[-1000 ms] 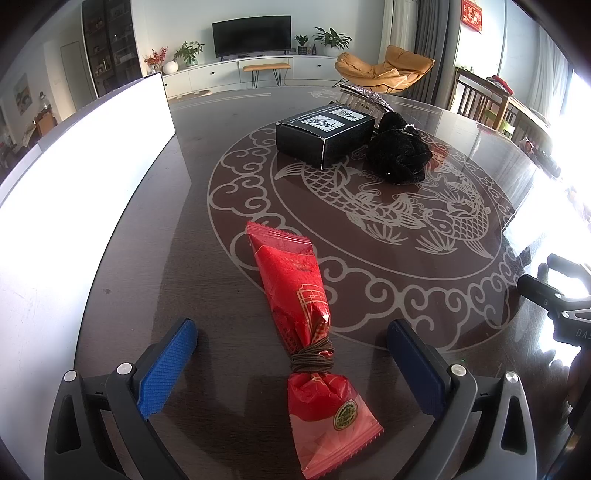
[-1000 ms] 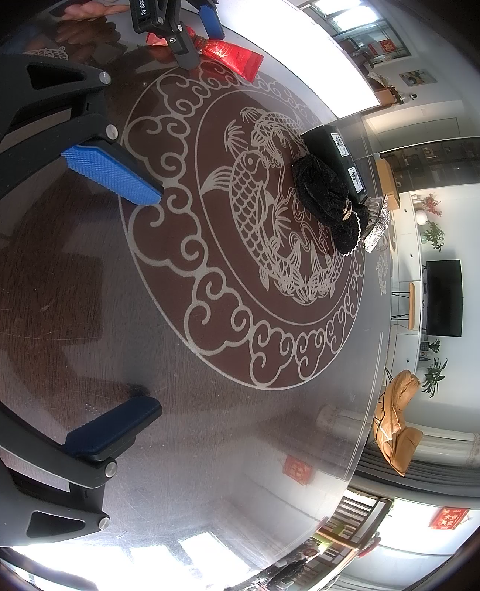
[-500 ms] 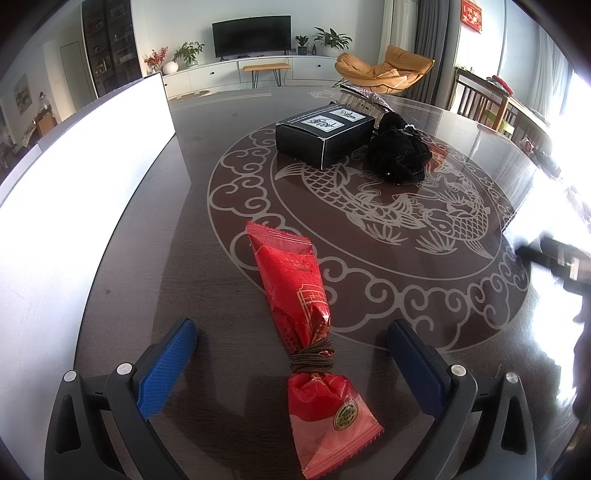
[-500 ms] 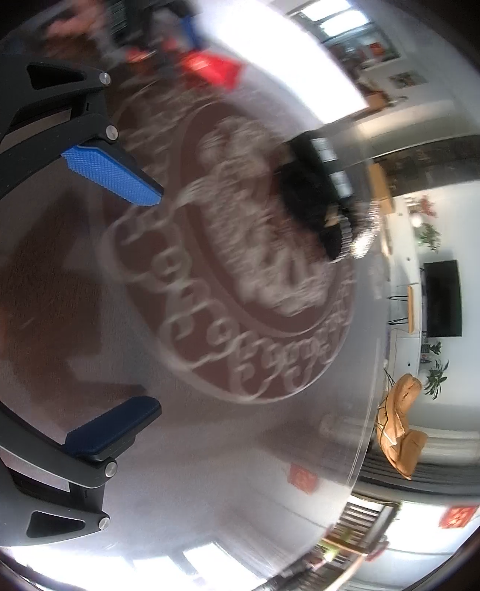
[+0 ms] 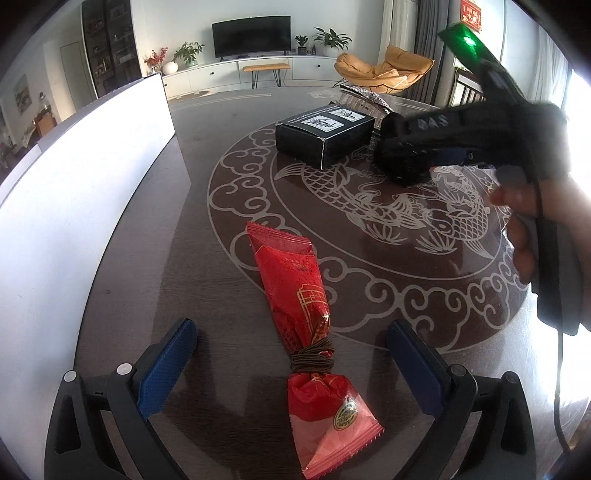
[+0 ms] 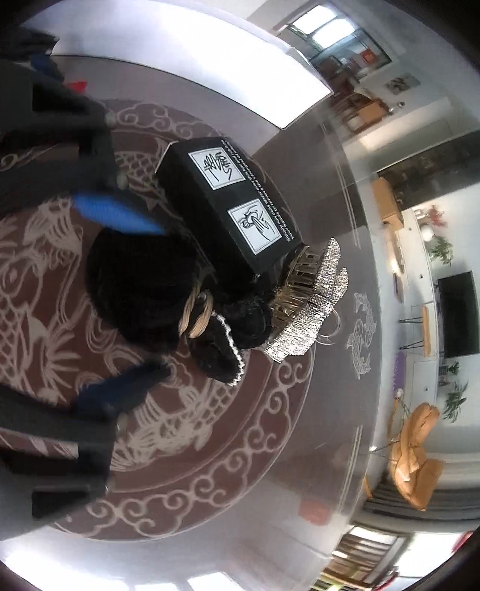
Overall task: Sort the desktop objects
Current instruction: 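Grasp the black plush pouch with the right tool while the left tool closes on the red packet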
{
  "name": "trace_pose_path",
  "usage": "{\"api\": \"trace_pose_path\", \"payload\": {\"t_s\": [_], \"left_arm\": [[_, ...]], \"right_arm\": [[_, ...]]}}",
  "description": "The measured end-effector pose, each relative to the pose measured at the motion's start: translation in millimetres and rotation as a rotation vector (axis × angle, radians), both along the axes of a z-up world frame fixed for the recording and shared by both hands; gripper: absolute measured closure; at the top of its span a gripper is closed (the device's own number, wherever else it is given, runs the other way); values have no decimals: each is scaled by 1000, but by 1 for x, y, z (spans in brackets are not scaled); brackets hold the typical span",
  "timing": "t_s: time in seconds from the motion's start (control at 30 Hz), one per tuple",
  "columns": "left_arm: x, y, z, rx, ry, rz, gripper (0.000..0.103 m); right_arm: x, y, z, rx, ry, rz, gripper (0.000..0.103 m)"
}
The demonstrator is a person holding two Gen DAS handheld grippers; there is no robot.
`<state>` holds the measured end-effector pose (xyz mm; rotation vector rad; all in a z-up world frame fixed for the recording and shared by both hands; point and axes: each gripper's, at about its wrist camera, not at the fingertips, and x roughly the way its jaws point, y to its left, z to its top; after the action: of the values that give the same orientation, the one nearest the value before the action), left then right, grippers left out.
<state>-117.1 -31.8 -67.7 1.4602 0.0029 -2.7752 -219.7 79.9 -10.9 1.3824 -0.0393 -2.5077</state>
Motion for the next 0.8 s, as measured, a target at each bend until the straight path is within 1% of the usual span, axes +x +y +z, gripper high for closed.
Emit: {"api": "trace_pose_path", "payload": {"t_s": [0.03, 0.17, 0.33, 0.43, 0.5, 0.53, 0.57, 0.63, 0.7, 0.8], "left_arm": [[0, 0, 0, 0, 0, 0, 0], [1, 0, 0, 1, 0, 0, 0], [1, 0, 0, 1, 0, 0, 0], [1, 0, 0, 1, 0, 0, 0], [1, 0, 0, 1, 0, 0, 0], [1, 0, 0, 1, 0, 0, 0], [1, 0, 0, 1, 0, 0, 0], [0, 0, 0, 1, 0, 0, 0], [1, 0, 0, 1, 0, 0, 0], [1, 0, 0, 1, 0, 0, 0]], "right_arm": [[6, 2, 0, 6, 12, 15, 58], [45, 17, -2, 21, 34, 84, 58], [130, 47, -1, 22, 38, 143, 58], [179, 59, 0, 37, 75, 150, 57], [192, 61, -4, 69, 96, 124, 41], [193, 61, -5, 79, 95, 110, 22], [194, 61, -7, 79, 95, 92, 13], [193, 63, -11, 68, 97, 73, 12], [187, 60, -11, 81, 96, 64, 10], [188, 54, -13, 126, 83, 80, 1]]}}
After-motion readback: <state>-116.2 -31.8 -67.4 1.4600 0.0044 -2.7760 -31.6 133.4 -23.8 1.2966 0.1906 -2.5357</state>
